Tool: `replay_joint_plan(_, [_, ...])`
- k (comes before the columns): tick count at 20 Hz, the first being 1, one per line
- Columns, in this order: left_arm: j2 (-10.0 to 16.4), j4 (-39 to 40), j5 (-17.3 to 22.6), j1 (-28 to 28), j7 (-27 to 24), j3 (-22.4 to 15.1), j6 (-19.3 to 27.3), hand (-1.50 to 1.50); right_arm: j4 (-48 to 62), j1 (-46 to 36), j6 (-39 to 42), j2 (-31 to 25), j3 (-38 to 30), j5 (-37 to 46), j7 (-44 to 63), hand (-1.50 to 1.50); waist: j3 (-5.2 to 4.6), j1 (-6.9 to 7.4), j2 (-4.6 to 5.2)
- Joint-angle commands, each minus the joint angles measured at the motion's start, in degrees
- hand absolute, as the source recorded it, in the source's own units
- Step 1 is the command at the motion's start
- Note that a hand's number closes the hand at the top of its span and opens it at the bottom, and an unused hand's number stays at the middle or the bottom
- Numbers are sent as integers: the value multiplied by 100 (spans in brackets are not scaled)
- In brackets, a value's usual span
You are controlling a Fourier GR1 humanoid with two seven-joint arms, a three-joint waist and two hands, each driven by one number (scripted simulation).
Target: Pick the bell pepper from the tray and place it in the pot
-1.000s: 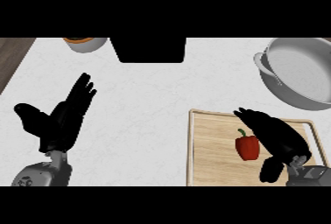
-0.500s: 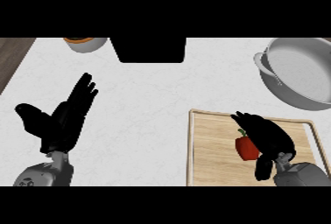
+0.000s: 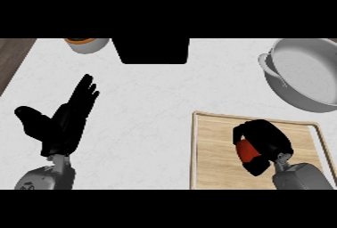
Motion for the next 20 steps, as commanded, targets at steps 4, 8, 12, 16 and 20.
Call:
replay_joint_plan(4, [-85,248,73,17,-243,164,-220,0,-116,216,-126,-73,-242,208,-665,150,1,-16,0])
replay_joint_plan(8, [28,232,33,-57,-116,252,-209,0,21,438,-506,-311,-941,34,-702,150,3,-55,0])
replay_joint_plan(12, [14,77,43,85,-86,287,-123,0,978,311,-668,-803,-2971,-637,-130,150,21,-222,24])
replay_joint_plan(16, [-81,28,15,186,-209,115,-190,0,1841,-8,-1110,-1591,-4165,-815,-165,150,21,-63,37])
replay_joint_plan(20, [-106,-81,-91,175,-106,57,-97,0,2459,-83,-1943,-2106,-4700,-722,-648,150,17,4,21])
